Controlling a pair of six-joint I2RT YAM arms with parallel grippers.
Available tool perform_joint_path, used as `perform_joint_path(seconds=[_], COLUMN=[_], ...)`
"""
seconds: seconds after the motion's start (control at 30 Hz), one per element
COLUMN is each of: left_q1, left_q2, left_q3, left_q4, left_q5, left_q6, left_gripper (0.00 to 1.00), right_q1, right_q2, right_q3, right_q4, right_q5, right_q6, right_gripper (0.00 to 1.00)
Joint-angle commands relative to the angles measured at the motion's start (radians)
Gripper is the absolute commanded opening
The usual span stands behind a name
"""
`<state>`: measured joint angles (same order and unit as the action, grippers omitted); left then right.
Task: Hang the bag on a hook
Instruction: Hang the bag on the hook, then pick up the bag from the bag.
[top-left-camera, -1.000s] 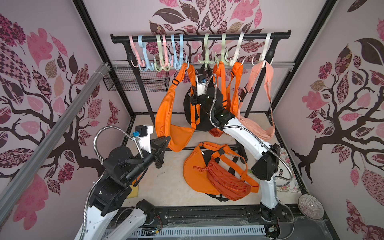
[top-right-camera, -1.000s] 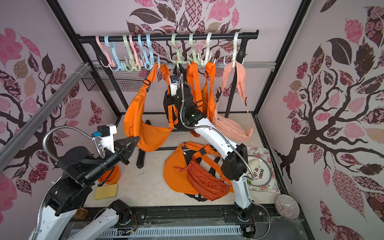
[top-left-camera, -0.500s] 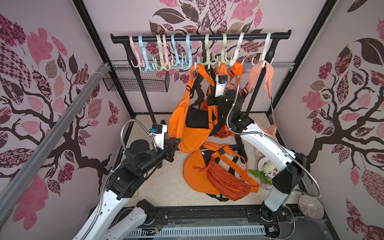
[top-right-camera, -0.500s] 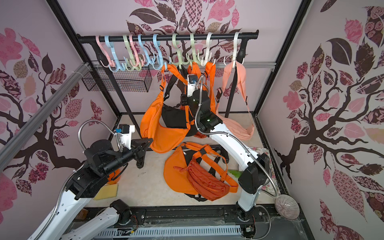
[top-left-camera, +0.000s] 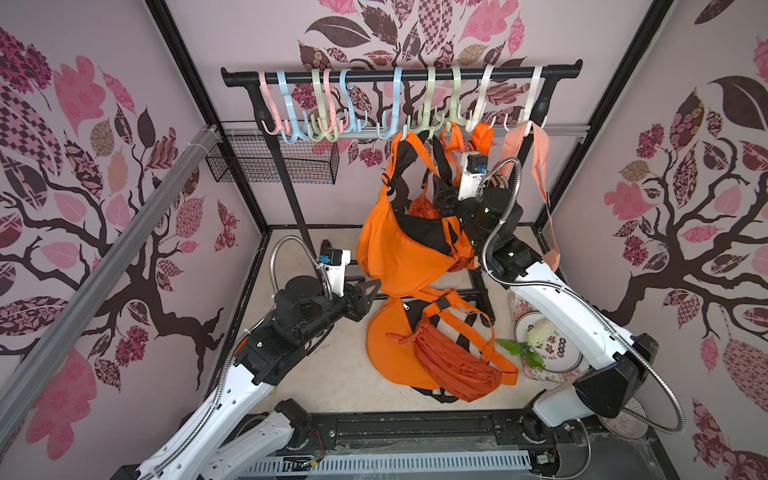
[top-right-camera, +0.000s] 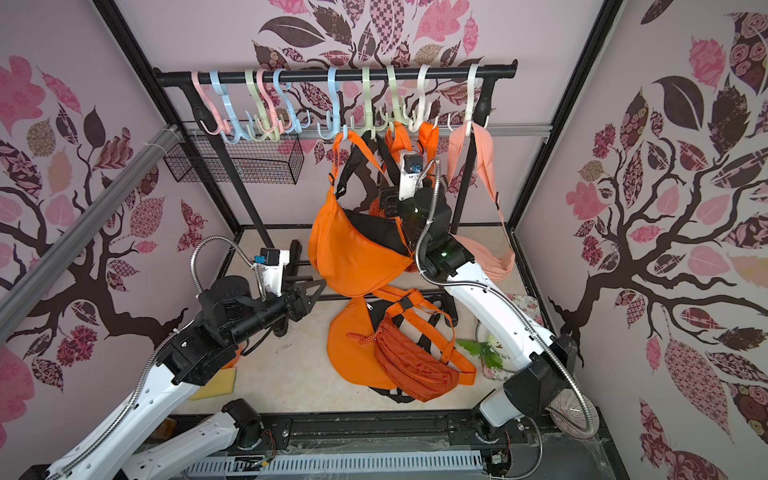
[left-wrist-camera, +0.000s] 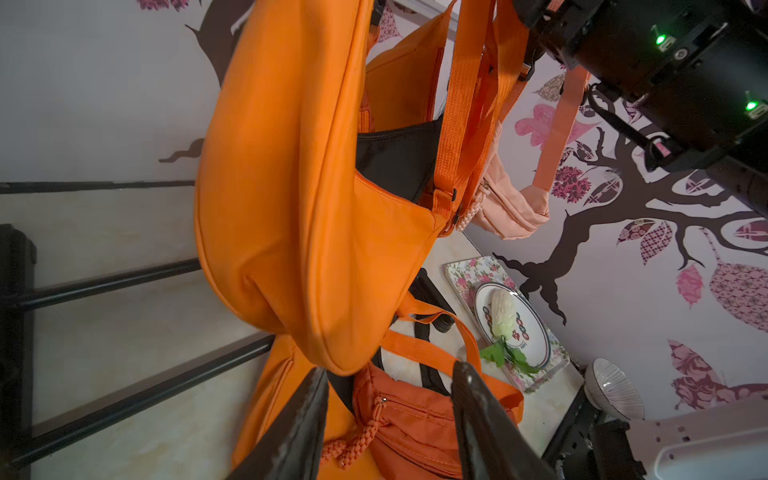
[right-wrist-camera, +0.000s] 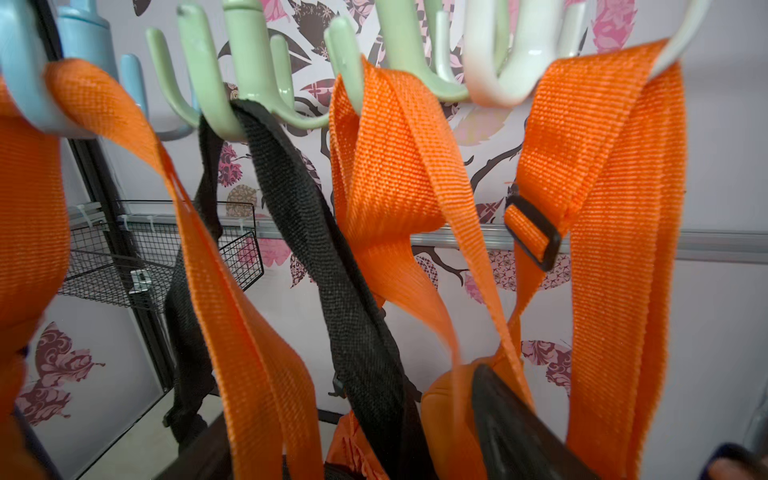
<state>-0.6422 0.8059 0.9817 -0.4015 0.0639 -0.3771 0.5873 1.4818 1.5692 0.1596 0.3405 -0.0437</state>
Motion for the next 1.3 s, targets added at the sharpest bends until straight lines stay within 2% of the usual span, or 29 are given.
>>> perform_joint_path(seconds=[0.0,0.4,0.53,0.7,0.8,0.93,1.03,1.17,1.27], left_q1=[-0.002,-0.002,-0.002,-0.043,-0.149,-0.256,-0.273,-0.279,-0.28], left_q2=[-0.039,-0.123,-0.111,-0.007,0.097,0.238,0.308,0.382,0.395], left_q3=[-0.066,-0.282,-0.365,-0.463,-0.457,-0.421,-0.445,-0.459,-0.465], left_q4=[0.015,0.024,0.028,0.146,0.191,0.233,0.354,0.468,0.495], left_q5=[-0.034,-0.009,0.039,0.128,0.091,0.043,0.091,0.151,0.153], left_q6=[-0.038,-0.205,-0.271,-0.358,-0.373,-0.405,-0.462,-0.51,-0.523], left_gripper=[0.56,0.61,0.62,0.63,0.65,0.66,0.67,0.67,0.67], right_q1=[-0.003,-0.003,-0.003,-0.003,-0.003,-0.003,-0.002,0.02,0.083], right_q2=[-0.124,-0.447,-0.533,-0.612,-0.627,-0.615,-0.622,-0.648,-0.613], right_q3=[-0.076,-0.501,-0.659,-0.847,-0.921,-0.993,-1.049,-1.12,-1.125], right_q4=[-0.041,-0.3,-0.398,-0.454,-0.494,-0.515,-0.513,-0.495,-0.487], right_q5=[-0.014,0.015,-0.008,-0.021,-0.037,-0.16,-0.273,-0.354,-0.341], right_q6=[0.03,0.237,0.324,0.444,0.511,0.536,0.528,0.533,0.542], right_gripper=[0.84,0.92,0.94,0.95,0.96,0.96,0.96,0.94,0.93])
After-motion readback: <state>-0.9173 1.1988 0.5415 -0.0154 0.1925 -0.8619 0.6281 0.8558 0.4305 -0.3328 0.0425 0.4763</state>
